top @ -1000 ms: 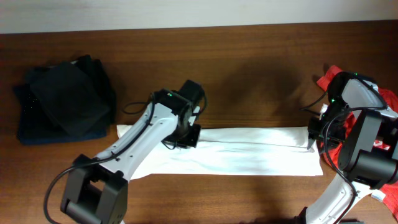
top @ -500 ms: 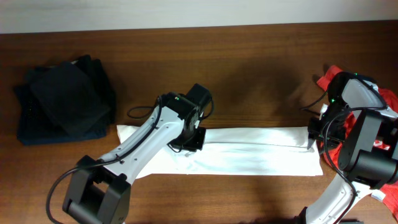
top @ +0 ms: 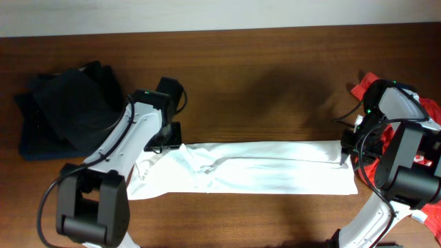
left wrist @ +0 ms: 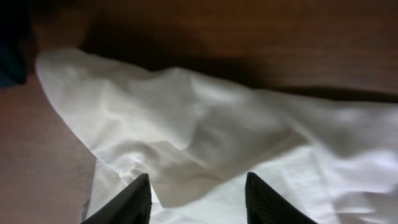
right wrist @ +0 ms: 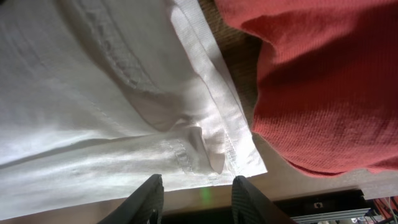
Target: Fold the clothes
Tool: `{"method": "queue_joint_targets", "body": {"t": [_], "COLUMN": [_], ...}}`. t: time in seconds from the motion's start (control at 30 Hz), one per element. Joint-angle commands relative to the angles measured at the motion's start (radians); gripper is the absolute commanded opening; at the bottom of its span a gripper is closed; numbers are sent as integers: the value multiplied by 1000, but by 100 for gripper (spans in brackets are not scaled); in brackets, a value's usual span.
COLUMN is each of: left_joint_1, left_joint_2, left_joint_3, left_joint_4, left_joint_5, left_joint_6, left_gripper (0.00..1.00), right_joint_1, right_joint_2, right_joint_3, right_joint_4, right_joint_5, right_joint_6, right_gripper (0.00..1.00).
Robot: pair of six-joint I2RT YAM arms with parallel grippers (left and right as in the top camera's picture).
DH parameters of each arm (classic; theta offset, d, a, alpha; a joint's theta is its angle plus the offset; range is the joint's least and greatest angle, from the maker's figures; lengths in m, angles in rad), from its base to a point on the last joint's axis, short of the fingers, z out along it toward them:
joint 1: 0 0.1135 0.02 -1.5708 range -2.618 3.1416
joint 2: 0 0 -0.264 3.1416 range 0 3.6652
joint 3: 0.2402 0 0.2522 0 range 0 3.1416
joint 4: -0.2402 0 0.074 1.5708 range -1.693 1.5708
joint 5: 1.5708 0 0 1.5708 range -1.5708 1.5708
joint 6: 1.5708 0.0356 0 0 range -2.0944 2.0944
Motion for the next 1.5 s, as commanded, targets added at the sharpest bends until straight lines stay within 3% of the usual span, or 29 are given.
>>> {"method": "queue_joint_targets", "body": {"t": [0.0, 0.17, 0.3, 0.57, 0.87, 1.03, 1.2, 1.47], "left_joint_1": [4, 4, 4, 7, 80, 69, -55, -397], "left_joint_2": [24, 24, 24, 24, 24, 3, -39, -39], "left_joint_3": [-43, -68, -143, -172, -171, 16, 89, -35], "left_joint_4": [-11, -15, -9, -72, -16, -209, -215, -103], "left_joint_5": [-3, -2, 16, 0, -25, -3, 4, 16], "left_joint_6": [9, 10, 35, 19, -51, -32, 0, 8], "left_gripper": [46, 41, 25, 17, 32, 33, 38, 39], "right_joint_1": [-4, -4, -4, -4, -4, -4, -4, -4], "right_joint_2": [-18, -18, -18, -18, -18, -18, -18, -18], "right_joint_3": [-4, -4, -4, -4, -4, -4, -4, -4], "right_joint_4": [0, 0, 0, 0, 0, 6, 6, 4], "right_joint_5": [-6, -6, -6, -6, -6, -14, -14, -14], "right_joint_6": [7, 7, 7, 7, 7, 7, 7, 7], "right_gripper": [40, 40, 40, 40, 40, 40, 40, 40]}}
